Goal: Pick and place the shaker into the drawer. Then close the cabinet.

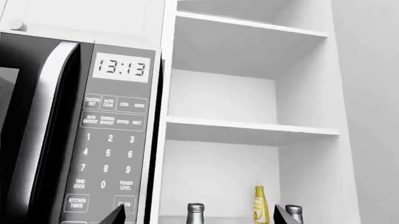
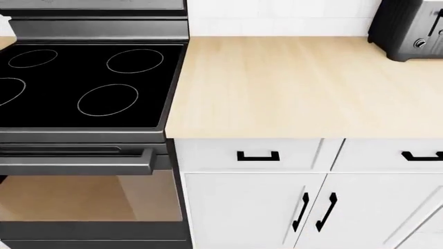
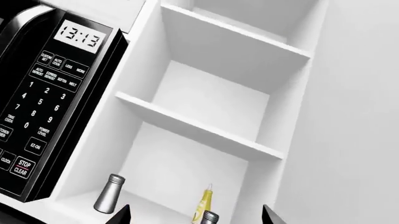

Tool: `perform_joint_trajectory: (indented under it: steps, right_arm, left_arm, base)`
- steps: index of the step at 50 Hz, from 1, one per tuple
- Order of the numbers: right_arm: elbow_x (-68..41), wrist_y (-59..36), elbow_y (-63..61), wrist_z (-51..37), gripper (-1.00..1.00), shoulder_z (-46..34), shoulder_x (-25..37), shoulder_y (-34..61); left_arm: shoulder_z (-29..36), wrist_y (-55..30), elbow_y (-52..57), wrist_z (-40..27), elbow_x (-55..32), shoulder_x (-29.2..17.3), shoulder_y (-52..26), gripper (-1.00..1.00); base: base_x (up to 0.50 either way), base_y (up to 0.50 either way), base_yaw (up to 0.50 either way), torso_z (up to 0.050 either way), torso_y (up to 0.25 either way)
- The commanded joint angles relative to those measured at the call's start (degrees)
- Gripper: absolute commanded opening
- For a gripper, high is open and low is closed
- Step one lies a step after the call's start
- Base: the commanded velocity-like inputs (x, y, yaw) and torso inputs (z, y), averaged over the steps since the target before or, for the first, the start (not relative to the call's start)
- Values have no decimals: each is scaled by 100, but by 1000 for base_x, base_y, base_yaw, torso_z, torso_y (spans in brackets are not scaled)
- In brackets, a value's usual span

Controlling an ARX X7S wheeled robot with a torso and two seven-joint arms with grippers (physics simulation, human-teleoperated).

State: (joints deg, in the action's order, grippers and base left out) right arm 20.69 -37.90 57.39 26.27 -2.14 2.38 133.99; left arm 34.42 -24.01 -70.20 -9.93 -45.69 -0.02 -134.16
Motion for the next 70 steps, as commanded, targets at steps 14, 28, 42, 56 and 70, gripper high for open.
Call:
perform_joint_trajectory:
  steps: [14,28,42,56,70]
  right_arm:
    - [-406,-432,690,354,100,-41,-19,101]
    - [-183,-338,791,527,100,-82,-61,101]
    - [-124,-276,961,630,100,-127,-74,101]
    - [-176,-173,1132,573,100,-146,-37,101]
    - [-167,-136,1222,545,100,-183,-22,101]
  left_arm:
    - [3865,-457,-325,69,-3401,1,-82,100]
    - [4114,-114,-274,108,-3755,1,-83,100]
    - [5195,142,-215,57,-4728,1,-76,100]
    - [5685,291,-166,27,-5112,1,-39,100]
    - [5688,349,-182,-190,-4947,1,15,100]
  base:
    - [0,0,0,25,10]
    - [300,-112,0,0,0]
    - [487,-148,0,0,0]
    - [500,-1,0,0,1]
    - [263,-1,0,0,1]
